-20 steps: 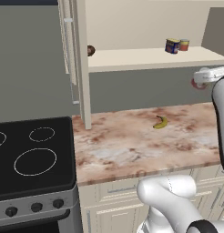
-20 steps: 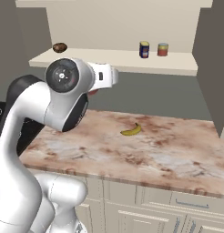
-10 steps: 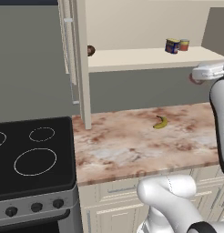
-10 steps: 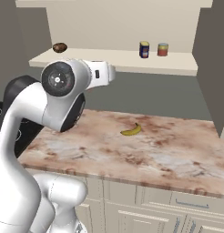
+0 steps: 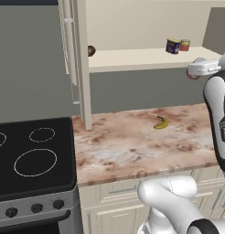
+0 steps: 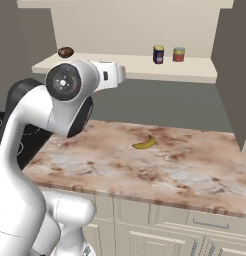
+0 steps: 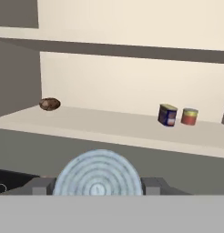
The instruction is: Pick the cans from the counter and place them in their designated side in the cabinet.
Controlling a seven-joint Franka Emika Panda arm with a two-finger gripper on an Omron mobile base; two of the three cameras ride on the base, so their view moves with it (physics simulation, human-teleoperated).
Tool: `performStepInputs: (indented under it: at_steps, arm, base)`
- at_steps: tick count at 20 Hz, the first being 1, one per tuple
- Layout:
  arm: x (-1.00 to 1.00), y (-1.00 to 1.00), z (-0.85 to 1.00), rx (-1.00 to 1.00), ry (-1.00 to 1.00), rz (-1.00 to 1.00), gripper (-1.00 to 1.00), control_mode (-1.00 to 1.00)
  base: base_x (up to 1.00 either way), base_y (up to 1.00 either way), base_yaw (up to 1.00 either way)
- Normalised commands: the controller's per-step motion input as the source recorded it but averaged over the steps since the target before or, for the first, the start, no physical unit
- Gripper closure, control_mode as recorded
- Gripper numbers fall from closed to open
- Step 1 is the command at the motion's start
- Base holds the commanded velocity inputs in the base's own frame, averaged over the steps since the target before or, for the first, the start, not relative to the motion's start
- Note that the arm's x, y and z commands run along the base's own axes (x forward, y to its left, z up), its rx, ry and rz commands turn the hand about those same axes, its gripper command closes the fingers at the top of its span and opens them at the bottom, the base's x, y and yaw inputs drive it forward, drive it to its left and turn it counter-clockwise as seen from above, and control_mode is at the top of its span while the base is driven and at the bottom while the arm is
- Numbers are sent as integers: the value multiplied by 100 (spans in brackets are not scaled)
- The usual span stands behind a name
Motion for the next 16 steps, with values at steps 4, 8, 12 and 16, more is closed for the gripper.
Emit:
performStepInputs:
  at_steps: [4,8,12,16]
  arm:
    - [19,1,11,0,-1,0,100,-100]
    - [21,0,9,0,0,0,100,-100]
    - [24,0,7,0,-1,0,100,-100]
    - [20,0,5,0,0,0,100,-100]
  base:
    - [0,0,0]
    - [0,0,0]
    - [0,0,0]
    - [0,0,0]
